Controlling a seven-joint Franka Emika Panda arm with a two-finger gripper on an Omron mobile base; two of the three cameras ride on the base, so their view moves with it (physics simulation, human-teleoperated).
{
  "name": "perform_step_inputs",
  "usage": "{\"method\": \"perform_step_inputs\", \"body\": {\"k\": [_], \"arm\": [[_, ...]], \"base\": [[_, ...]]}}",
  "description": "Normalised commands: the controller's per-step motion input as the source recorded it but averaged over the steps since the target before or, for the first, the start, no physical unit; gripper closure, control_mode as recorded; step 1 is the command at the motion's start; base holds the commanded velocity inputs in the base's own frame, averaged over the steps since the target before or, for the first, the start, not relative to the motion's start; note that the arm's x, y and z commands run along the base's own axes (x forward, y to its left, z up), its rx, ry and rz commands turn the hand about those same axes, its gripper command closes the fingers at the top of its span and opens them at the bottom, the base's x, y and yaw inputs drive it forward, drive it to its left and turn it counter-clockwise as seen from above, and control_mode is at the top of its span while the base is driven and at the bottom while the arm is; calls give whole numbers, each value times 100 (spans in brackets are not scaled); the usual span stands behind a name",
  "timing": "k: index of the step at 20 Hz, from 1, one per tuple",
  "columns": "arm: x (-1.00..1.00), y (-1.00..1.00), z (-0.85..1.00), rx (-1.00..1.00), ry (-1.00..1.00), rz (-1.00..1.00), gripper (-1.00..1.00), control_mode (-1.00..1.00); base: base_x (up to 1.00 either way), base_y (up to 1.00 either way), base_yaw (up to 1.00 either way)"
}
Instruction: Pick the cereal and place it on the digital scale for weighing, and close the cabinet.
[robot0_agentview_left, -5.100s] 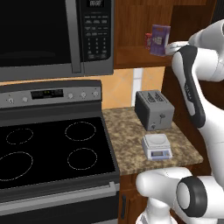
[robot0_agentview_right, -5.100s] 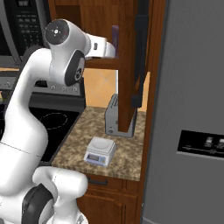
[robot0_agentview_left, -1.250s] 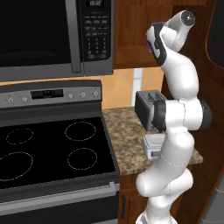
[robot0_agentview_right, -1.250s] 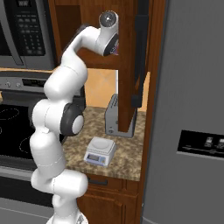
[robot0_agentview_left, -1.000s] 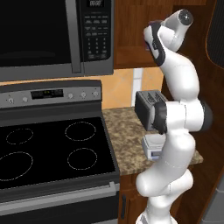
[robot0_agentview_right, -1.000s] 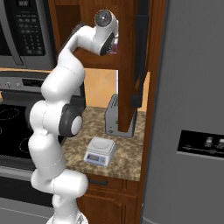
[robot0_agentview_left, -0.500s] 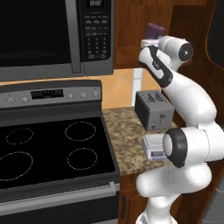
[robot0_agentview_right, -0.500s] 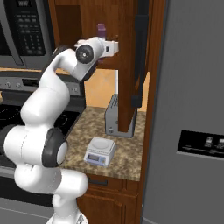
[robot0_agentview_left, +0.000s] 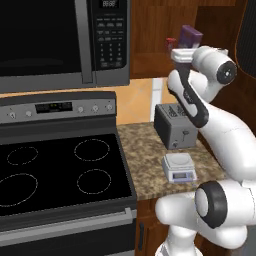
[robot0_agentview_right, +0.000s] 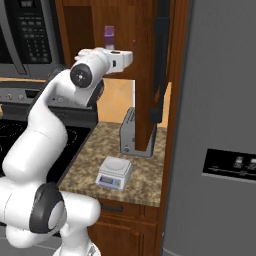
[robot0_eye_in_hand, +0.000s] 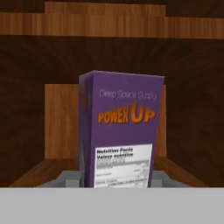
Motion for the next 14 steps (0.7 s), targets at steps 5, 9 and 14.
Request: {"method": "perform_step_inputs", "body": {"k": [5, 9, 14], "arm": [[-100, 13, -59, -1, 3, -1, 100, -100], [-100, 0, -90, 0, 11, 0, 100, -100], [-59, -16, -100, 0, 15, 14, 100, -100]], "base": [[0, 0, 0], [0, 0, 0], [0, 0, 0]]}}
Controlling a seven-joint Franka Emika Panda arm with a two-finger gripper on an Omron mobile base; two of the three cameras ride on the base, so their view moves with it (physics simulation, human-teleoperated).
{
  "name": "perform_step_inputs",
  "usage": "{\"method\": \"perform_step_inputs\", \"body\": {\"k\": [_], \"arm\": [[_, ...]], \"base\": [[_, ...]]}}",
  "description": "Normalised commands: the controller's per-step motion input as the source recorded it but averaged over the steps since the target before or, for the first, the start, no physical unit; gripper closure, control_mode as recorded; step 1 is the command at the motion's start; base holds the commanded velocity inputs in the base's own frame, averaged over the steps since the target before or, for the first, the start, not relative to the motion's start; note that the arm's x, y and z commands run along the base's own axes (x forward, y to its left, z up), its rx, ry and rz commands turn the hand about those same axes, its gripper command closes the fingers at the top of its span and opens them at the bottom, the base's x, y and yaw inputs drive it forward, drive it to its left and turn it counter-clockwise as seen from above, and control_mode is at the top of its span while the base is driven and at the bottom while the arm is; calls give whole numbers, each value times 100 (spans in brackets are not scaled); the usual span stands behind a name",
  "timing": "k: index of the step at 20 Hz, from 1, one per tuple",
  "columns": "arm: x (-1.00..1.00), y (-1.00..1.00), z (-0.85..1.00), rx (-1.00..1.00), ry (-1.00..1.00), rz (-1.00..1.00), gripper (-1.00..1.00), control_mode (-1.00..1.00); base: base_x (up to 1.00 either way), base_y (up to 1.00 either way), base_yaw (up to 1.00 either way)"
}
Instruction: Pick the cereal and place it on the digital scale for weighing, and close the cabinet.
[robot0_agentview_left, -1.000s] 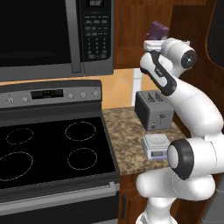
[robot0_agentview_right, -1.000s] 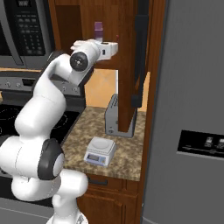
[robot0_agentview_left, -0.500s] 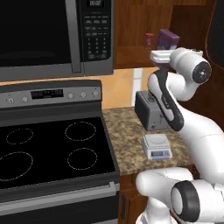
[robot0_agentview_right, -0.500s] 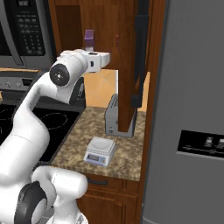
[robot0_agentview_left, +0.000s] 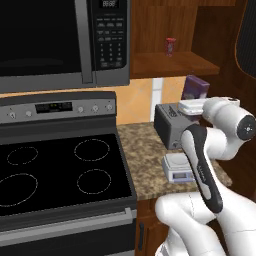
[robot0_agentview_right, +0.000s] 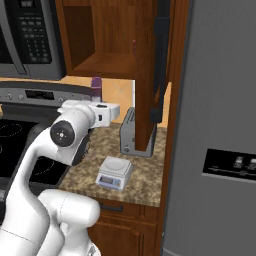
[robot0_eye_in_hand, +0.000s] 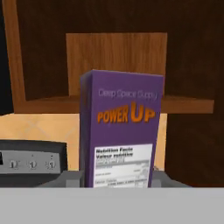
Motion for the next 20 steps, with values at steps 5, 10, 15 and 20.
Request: {"method": "perform_step_inputs", "body": {"k": [5, 10, 15, 20], "arm": [[-1, 0, -87, 0, 15, 13, 100, -100], [4, 0, -50, -1, -13, 16, 100, -100], [19, 3, -84, 0, -15, 9, 100, -100], [12, 0, -99, 0, -13, 13, 100, -100]], "base": [[0, 0, 0], [0, 0, 0], [0, 0, 0], [0, 0, 0]]}}
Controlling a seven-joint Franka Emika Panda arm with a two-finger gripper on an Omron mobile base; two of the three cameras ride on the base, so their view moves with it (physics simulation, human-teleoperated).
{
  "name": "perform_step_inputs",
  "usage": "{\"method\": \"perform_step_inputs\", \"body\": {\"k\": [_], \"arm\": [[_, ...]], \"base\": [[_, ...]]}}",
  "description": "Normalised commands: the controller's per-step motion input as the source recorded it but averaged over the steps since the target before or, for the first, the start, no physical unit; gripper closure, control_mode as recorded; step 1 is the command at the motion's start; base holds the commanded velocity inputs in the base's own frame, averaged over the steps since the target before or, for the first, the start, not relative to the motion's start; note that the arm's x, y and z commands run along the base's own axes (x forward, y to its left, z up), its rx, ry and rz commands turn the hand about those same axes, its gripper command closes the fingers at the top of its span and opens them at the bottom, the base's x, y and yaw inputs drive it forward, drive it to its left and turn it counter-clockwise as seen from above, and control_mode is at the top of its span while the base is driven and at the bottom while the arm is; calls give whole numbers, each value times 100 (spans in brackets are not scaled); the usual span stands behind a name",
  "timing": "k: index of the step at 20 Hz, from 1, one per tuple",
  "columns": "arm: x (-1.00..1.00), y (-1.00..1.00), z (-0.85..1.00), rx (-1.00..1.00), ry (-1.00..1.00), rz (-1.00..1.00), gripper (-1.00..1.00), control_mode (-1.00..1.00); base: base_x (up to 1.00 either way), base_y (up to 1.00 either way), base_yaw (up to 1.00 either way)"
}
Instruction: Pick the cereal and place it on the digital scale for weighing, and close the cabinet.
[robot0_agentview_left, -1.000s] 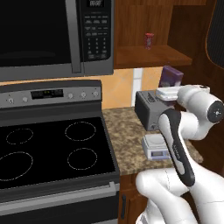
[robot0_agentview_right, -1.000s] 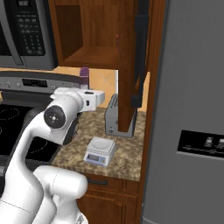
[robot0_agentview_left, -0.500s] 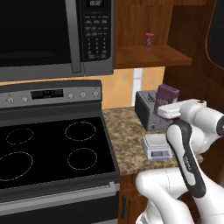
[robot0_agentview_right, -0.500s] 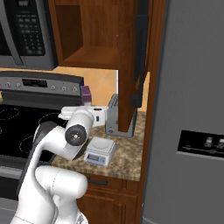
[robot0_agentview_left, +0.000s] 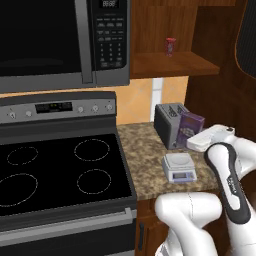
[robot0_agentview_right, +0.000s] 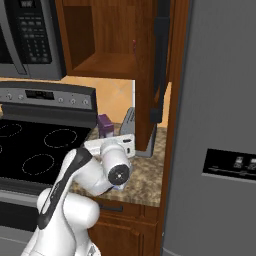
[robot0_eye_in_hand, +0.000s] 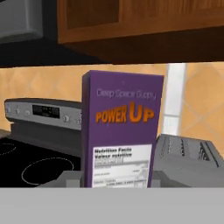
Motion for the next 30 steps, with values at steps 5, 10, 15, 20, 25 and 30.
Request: {"method": "perform_step_inputs", "body": {"k": [5, 10, 15, 20, 25, 30], "arm": [[29, 4, -79, 0, -4, 10, 100, -100], [6, 24, -35, -2, -3, 7, 100, -100], [14, 30, -38, 0, 0, 1, 100, -100], [1, 5, -43, 0, -5, 0, 100, -100], [-17, 24, -49, -1, 0, 0, 100, -100], [39, 17, -19, -1, 0, 0, 100, -100]], "base": [[0, 0, 0], [0, 0, 0], [0, 0, 0], [0, 0, 0], [0, 0, 0], [0, 0, 0]]}}
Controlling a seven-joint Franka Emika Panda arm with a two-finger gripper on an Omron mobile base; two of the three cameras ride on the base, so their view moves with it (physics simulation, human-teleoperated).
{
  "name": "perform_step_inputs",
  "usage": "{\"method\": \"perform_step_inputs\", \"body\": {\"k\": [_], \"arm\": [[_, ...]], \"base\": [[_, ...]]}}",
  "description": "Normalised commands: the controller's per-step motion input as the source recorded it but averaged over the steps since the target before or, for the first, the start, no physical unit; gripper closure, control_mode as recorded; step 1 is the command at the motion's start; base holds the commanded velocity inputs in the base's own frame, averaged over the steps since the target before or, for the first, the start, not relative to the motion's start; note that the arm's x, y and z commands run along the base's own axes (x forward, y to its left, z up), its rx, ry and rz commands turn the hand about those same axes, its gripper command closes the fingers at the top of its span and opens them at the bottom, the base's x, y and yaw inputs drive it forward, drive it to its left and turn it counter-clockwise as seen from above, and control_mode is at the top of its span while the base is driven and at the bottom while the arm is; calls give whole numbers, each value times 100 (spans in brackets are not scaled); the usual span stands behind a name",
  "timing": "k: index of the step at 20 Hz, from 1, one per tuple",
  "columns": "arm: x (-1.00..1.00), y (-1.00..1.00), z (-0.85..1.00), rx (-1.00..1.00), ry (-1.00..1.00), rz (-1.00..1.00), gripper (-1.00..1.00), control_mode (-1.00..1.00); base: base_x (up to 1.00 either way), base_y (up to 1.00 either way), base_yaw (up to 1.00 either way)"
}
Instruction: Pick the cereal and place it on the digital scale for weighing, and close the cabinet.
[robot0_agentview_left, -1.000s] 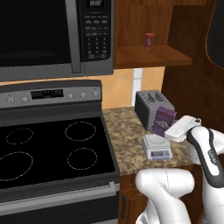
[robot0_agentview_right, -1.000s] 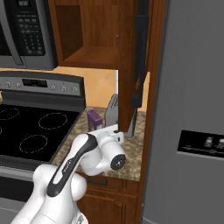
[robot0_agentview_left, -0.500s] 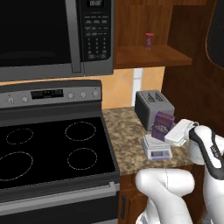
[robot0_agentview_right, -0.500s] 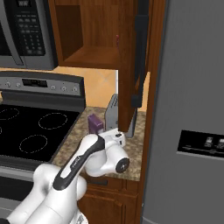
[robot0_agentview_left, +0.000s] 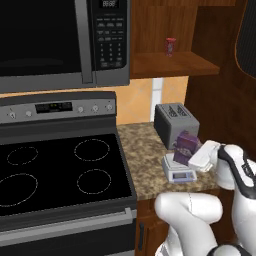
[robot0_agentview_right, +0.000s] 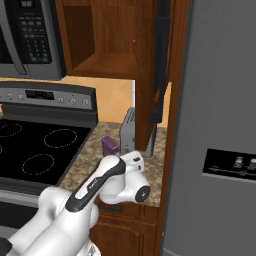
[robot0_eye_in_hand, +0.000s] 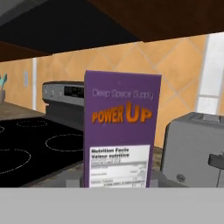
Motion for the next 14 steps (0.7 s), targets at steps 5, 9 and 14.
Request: {"method": "perform_step_inputs", "body": {"k": [5, 9, 14], "arm": [[59, 37, -38, 0, 0, 1, 100, -100], [16, 15, -66, -1, 0, 0, 100, -100], [-4, 2, -33, -1, -3, 0, 100, -100]], "base": [[0, 0, 0], [0, 0, 0], [0, 0, 0]]}}
